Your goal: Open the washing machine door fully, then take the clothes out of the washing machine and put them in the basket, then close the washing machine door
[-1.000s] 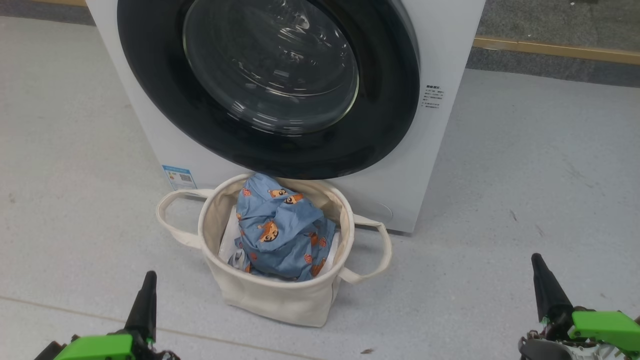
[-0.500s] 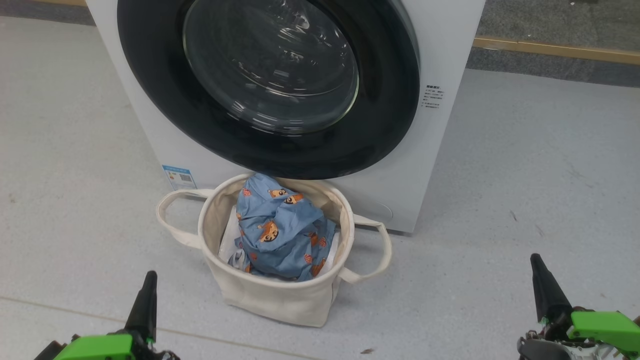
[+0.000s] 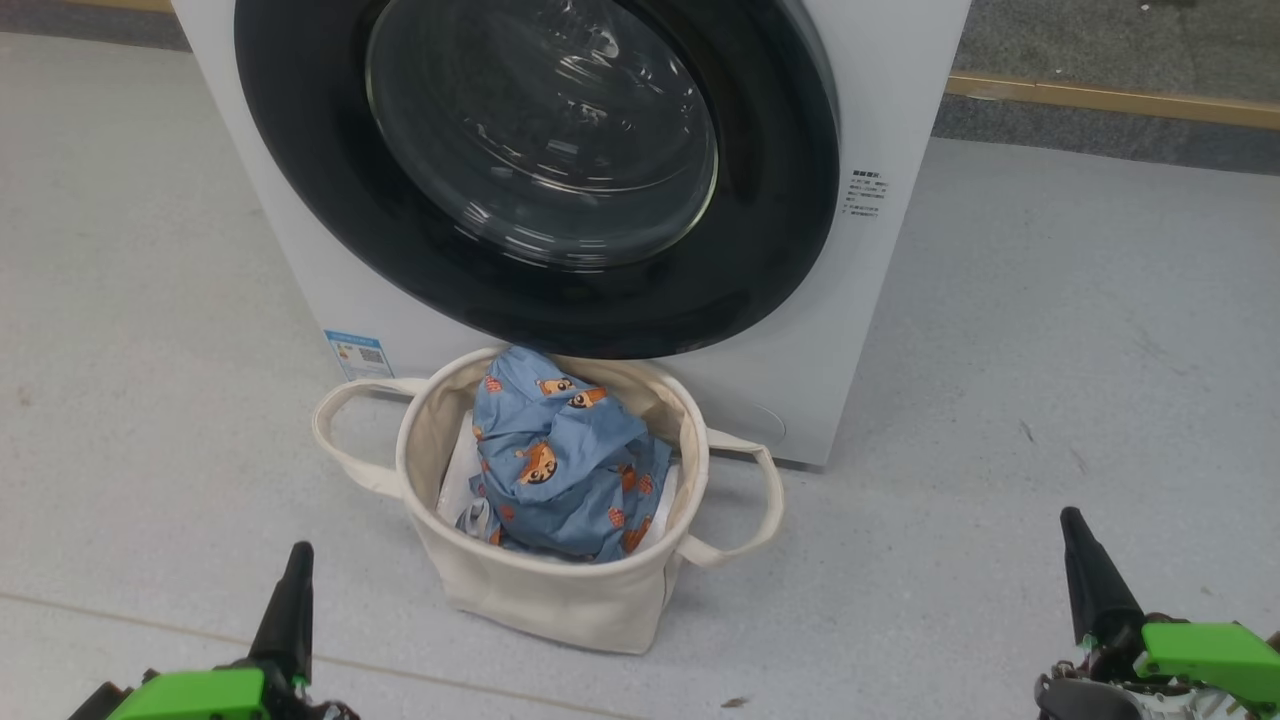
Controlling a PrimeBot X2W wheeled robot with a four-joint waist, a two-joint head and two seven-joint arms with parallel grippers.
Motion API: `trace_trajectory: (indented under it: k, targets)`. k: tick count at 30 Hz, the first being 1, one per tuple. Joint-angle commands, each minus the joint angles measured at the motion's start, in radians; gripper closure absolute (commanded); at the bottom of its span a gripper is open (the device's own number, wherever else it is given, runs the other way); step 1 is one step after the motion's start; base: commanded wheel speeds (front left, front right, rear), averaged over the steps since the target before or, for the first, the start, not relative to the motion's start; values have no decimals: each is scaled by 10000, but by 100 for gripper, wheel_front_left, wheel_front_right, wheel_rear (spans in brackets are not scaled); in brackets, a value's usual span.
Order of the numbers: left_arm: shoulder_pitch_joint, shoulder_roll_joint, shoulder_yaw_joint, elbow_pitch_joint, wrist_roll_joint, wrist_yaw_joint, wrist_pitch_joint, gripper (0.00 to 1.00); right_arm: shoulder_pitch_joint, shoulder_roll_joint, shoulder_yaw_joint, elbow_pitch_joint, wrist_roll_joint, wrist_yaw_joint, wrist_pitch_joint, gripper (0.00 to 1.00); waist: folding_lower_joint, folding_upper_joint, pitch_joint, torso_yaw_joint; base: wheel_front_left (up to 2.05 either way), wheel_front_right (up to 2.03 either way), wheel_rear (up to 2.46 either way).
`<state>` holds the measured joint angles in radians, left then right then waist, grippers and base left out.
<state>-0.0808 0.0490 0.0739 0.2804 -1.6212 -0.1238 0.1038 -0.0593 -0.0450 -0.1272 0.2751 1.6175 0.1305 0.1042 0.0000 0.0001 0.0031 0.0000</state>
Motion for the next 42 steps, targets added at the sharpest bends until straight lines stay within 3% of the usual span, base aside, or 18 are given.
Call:
trace_trajectory:
  k: [1,42]
  targets:
    - [-267,61,339,-356,77,-69,46,100,-483,-84,169,-305,-61,2,62,100,0,-1,0,0,0,0,0]
    - [-270,39,372,-355,104,-69,72,100,-485,-69,147,-304,-79,2,80,100,0,-1,0,0,0,0,0]
